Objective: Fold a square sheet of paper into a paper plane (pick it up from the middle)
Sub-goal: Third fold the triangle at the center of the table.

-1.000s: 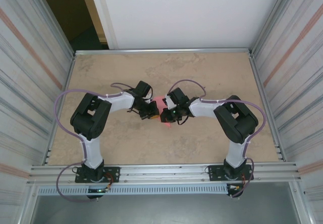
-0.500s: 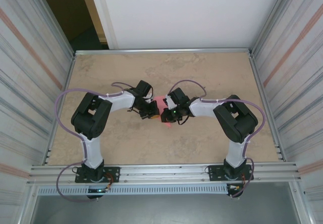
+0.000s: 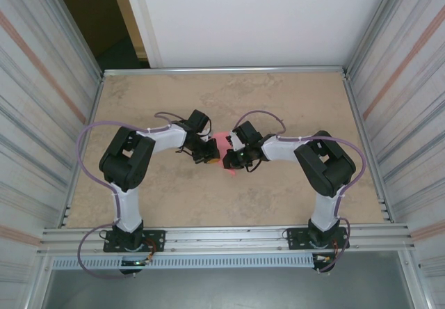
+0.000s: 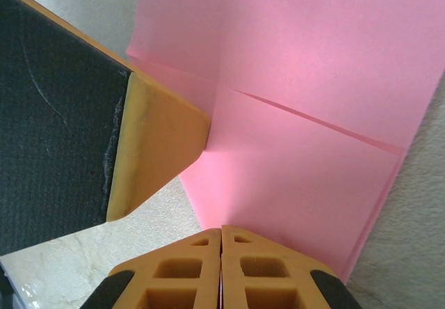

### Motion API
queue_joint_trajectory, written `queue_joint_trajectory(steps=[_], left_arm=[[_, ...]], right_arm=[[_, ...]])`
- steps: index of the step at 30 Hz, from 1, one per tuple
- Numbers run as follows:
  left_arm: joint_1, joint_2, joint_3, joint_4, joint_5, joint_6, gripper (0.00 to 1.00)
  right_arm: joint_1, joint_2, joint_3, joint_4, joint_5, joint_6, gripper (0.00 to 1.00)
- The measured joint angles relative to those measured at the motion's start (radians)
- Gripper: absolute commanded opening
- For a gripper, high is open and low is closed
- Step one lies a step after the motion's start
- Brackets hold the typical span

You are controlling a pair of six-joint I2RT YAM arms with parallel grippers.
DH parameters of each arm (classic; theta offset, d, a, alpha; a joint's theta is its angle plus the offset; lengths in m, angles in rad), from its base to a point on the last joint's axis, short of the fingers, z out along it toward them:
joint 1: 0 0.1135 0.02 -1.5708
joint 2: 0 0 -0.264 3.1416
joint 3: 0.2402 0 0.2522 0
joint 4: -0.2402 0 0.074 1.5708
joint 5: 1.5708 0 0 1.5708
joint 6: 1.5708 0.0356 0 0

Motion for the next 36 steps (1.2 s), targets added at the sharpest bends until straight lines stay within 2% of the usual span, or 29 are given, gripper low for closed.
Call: queue_joint_trajectory(steps=[18, 36], left_arm=[[0.003, 0.029, 0.043, -0.052, 0.019, 0.007, 0.08], [0.006, 0.047, 0.066, -0.083, 0.025, 0.026, 0.08]], right_arm=[[0.005, -0.040, -0.007, -0.019, -0.054, -0.034, 0.09], [0.004, -0.018, -0.007, -0.067, -0.048, -0.062, 0.08]])
